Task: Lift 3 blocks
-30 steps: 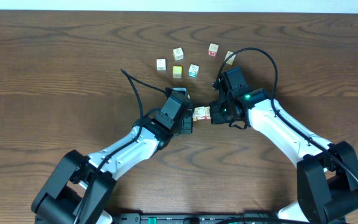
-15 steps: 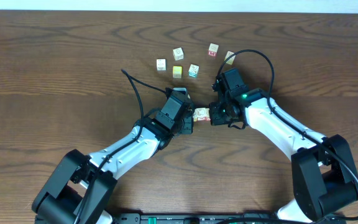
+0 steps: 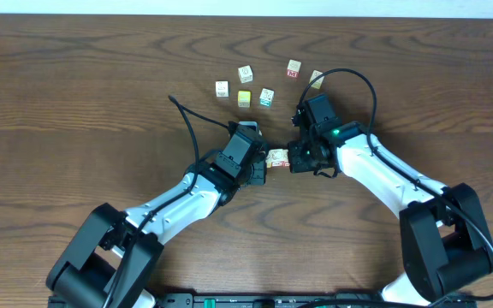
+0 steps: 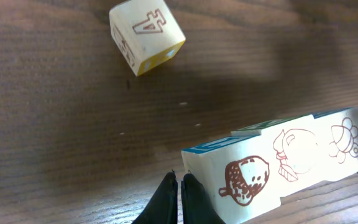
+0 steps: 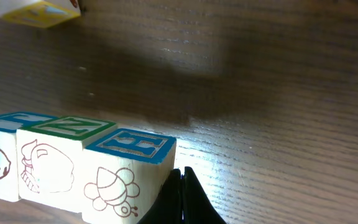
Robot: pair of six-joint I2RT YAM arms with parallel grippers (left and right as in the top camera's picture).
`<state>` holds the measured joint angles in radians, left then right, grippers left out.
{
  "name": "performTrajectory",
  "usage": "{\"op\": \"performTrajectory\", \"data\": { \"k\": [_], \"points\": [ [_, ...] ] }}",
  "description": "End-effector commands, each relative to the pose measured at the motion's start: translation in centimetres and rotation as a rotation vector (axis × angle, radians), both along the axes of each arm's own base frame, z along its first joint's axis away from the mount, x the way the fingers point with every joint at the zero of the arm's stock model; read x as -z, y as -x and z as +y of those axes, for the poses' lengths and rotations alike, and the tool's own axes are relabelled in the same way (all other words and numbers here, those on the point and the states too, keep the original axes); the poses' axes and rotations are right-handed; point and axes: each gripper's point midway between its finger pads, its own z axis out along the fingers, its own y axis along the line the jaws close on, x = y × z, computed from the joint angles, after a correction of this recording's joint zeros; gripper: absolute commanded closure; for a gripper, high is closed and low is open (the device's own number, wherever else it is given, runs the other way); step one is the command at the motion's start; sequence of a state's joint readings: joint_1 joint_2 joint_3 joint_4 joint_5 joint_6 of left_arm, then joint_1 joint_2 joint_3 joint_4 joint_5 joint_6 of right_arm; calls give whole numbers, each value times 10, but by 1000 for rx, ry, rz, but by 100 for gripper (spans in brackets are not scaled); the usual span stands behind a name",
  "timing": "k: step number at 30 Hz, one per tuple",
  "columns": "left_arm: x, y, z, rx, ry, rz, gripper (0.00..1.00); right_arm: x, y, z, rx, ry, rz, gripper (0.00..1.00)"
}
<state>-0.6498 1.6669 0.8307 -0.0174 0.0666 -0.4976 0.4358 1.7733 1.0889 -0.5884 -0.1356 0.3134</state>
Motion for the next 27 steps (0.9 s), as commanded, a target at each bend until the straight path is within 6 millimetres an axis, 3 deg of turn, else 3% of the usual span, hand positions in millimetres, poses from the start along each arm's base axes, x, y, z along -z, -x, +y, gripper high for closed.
{"op": "performTrajectory", "data": {
  "k": [1, 7, 17, 27],
  "points": [
    [-19, 13, -52, 149, 139, 15, 93, -3, 24, 51, -131, -194, 89, 99],
    [-7, 14, -51, 147, 124, 36, 93, 4, 22, 47, -122, -164, 88, 99],
    [-4, 11, -49, 134, 107, 28, 93, 25, 28, 44, -126, -130, 135, 99],
    [5, 10, -44, 125, 76, 31, 93, 31, 27, 38, -134, -84, 127, 99]
  ]
}}
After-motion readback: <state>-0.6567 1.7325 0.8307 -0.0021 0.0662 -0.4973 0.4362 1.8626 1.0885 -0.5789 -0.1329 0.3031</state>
